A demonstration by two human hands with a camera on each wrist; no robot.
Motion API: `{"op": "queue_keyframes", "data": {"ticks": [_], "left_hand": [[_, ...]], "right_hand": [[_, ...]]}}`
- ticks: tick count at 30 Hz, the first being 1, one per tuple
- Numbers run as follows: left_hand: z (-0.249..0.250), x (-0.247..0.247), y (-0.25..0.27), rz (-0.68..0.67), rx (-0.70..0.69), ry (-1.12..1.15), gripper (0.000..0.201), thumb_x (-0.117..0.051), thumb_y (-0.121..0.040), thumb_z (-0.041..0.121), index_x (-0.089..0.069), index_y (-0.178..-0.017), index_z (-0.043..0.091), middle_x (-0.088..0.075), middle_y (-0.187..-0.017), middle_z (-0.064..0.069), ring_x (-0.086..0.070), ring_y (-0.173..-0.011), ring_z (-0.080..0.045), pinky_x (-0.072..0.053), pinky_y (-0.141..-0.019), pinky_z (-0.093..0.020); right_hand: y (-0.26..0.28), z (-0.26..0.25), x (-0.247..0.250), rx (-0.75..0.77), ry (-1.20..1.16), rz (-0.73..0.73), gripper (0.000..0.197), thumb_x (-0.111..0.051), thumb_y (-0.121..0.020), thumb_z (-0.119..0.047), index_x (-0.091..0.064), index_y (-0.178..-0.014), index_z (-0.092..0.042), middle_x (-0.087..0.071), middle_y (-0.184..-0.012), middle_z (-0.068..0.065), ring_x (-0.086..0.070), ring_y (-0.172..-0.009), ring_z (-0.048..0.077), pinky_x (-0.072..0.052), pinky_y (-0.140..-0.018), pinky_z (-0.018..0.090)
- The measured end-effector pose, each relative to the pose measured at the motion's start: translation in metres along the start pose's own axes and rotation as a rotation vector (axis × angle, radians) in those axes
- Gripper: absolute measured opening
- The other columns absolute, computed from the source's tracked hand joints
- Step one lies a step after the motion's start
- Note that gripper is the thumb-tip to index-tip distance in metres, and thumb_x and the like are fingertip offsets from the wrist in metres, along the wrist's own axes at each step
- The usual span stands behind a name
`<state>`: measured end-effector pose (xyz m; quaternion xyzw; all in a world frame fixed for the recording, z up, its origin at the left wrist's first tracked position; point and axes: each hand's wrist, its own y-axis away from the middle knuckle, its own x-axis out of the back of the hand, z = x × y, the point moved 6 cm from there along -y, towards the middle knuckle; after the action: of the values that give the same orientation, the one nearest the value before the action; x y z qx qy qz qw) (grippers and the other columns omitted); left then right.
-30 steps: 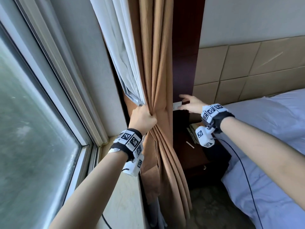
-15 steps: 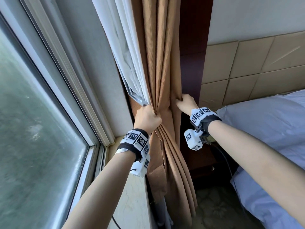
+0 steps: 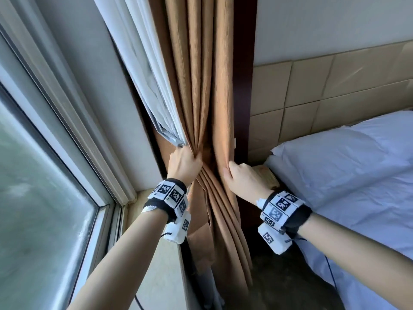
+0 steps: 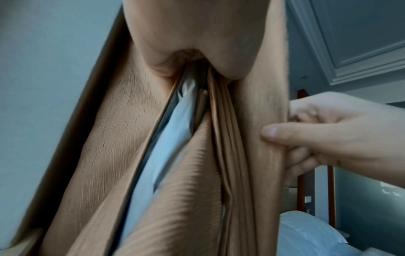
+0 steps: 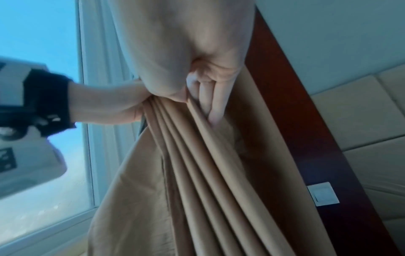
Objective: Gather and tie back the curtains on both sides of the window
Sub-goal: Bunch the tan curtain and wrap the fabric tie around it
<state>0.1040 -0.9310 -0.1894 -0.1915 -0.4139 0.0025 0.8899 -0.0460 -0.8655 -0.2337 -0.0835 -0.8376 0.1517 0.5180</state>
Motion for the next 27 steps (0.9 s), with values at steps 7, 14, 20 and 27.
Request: {"op": "queue_keyframes", "data": {"ticks": [7, 14, 20, 27], "left_hand": [[0.019, -0.006, 0.012, -0.076, 0.025, -0.054, 0.085, -0.04, -0.068, 0.089, -0.051, -0.065, 0.005, -0.061, -0.069, -0.007, -0.06, -0.063, -0.025, -0.054, -0.059, -0.038], [-0.004, 0.008, 0.004, -0.02, -0.049, -0.137, 0.015, -0.051, -0.079, 0.023, -0.047, -0.078, 0.009, -0.061, -0.086, -0.02, -0.058, -0.082, -0.045, -0.051, -0.072, -0.039], [-0.021, 0.019, 0.002, -0.049, -0.049, -0.154, 0.022, -0.05, -0.078, 0.014, -0.033, -0.065, 0.014, -0.046, -0.066, -0.009, -0.051, -0.068, -0.041, -0.037, -0.06, -0.032], [-0.034, 0.02, -0.008, -0.068, 0.005, -0.113, 0.015, -0.05, -0.08, 0.017, -0.049, -0.074, 0.003, -0.057, -0.076, -0.016, -0.055, -0.074, -0.038, -0.046, -0.066, -0.035]], "right_hand": [[-0.014, -0.031, -0.032, 0.018, 0.174, -0.19, 0.027, -0.037, -0.097, -0.006, -0.055, -0.116, 0.001, -0.066, -0.098, 0.021, -0.065, -0.09, 0.038, -0.038, -0.065, 0.034], [-0.021, 0.001, -0.052, 0.044, -0.117, -0.497, 0.054, -0.036, -0.082, -0.017, -0.049, -0.133, -0.031, -0.064, -0.114, 0.007, -0.064, -0.103, 0.022, -0.054, -0.087, 0.036], [-0.086, 0.069, -0.033, -0.223, -0.262, -0.333, 0.048, -0.058, -0.087, -0.013, -0.054, -0.135, -0.019, -0.065, -0.122, 0.004, -0.058, -0.116, 0.018, -0.038, -0.092, 0.021], [-0.145, 0.089, -0.032, -0.355, -0.385, -0.202, 0.119, -0.082, -0.065, -0.039, -0.002, -0.153, -0.032, -0.046, -0.141, -0.001, -0.044, -0.13, 0.021, -0.033, -0.11, 0.037]]}}
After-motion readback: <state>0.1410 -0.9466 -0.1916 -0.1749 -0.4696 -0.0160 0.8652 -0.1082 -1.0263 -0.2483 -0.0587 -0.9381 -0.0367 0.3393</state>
